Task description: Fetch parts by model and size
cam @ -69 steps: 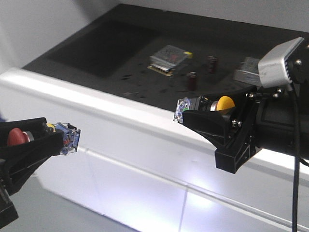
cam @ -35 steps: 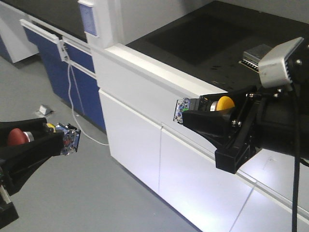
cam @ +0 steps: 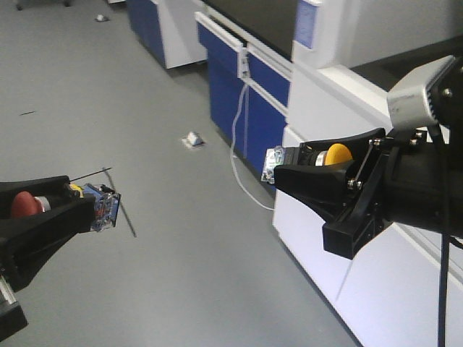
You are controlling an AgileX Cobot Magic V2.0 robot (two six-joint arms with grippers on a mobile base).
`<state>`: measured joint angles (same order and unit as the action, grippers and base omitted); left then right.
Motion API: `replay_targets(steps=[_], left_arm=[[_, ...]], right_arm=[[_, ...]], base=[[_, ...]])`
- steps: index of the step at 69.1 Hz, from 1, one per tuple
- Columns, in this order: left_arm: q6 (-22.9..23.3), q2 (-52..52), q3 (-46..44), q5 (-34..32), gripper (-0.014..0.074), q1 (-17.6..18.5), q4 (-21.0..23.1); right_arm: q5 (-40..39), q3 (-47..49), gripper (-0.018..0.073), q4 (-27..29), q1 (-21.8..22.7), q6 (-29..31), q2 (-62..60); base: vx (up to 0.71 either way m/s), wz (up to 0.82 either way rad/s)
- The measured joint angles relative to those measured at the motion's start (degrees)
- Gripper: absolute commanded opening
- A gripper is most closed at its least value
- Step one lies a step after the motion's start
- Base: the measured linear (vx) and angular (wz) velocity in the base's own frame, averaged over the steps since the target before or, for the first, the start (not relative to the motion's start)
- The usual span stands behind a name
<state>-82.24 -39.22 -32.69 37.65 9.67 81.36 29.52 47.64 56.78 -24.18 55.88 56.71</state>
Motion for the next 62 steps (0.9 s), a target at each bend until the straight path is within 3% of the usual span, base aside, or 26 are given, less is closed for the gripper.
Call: replay_targets(steps=[31,62], left_arm=[[0.0,0.0,0.0,0.48,-0.0006,0.0,0.0],[0.0,0.05,0.0,6.53,-0.0006,0.0,-0.06]], right_arm=[[0.17,0.0,-0.0005,0.13,0.0,0.0,0.0],[0.46,0.0,-0.0005,0.17,0.0,0.0,0.0]], base=[[0.05,0.74],[0.2,0.29]])
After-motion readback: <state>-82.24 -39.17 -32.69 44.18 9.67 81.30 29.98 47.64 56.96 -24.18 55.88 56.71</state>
